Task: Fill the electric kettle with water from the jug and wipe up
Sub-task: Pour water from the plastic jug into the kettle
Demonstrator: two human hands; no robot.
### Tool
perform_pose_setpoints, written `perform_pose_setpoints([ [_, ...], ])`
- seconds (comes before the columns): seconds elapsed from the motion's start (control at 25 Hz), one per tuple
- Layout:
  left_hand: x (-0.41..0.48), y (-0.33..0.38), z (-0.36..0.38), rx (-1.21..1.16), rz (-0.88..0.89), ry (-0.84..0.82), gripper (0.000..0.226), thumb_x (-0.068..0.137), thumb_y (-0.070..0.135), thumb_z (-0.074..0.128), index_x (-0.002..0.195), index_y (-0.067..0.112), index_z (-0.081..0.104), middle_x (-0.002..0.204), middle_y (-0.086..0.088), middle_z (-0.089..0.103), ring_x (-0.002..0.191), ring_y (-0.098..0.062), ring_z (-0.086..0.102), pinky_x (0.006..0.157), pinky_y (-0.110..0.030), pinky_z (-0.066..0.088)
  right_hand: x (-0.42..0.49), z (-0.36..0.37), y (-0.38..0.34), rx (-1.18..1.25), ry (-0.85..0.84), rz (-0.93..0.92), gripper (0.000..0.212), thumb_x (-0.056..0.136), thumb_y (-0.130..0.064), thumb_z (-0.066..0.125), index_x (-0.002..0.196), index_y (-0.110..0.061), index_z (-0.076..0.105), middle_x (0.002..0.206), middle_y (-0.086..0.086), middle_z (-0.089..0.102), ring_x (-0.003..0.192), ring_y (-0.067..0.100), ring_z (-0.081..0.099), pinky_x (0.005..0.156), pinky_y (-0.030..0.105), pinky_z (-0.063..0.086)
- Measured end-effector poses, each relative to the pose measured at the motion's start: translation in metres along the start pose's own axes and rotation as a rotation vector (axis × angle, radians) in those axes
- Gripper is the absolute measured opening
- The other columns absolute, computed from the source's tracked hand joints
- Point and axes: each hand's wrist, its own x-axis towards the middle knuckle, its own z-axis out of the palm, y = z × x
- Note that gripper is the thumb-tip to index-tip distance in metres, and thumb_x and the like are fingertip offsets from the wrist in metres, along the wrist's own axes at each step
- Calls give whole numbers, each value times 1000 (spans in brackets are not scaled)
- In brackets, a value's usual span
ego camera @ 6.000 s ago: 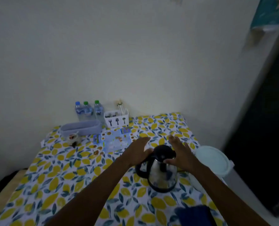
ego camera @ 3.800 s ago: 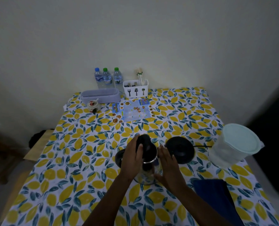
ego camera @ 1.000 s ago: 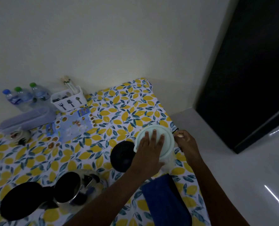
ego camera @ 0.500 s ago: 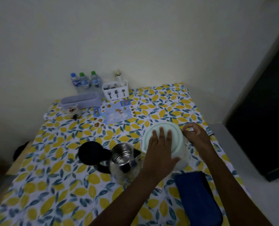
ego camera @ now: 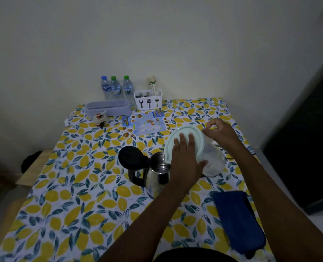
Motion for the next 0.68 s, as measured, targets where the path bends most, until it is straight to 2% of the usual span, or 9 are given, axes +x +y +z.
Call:
perform_pose_setpoints([
  [0.12,-1,-2,-1,-66,-40,9,95,89,47,59,152,15,-4,162,-17,-8,148,-37,-9,121,-48,6,0,3,-10,-42,-17,0,15,79,-31,71,77,-24,59,80,-3,63,68,13,58,62,31,43],
  [0.24,-4,-1,-2,-124,-74,23,95,89,46,59,152,14,-4,162,-16,-8,149,-35,-10,121,-47,6,2,6,-16,-90,-29,1,13,77,-30,71,77,-27,58,89,-2,65,65,16,58,58,29,41],
  [0.32,-7,1,-2,-147,-86,35,95,89,45,60,152,13,-3,162,-17,-7,149,-35,-9,121,-46,6,1,6,-19,-106,-36,10,13,77,-31,70,79,-25,59,82,-4,64,55,15,54,52,27,38],
  [0.44,-9,2,-2,-177,-89,54,94,89,44,61,152,13,-2,162,-17,-6,149,-35,-8,122,-46,7,0,7,-22,-105,-33,10,13,76,-31,71,80,-24,60,69,-4,60,55,15,51,50,27,37],
  [0.56,-9,2,-2,-194,-95,65,95,89,43,62,152,13,-2,162,-17,-5,149,-34,-8,122,-45,8,-1,6,-26,-125,-40,-15,15,76,-32,70,81,-22,60,73,-7,59,57,10,52,52,28,38],
  [0.68,-9,3,-3,-204,-99,69,95,89,42,63,152,13,-2,162,-17,-4,149,-35,-7,121,-45,7,-1,5,-30,-131,-50,-15,16,76,-32,70,81,-22,59,72,-14,55,51,2,51,52,28,37],
])
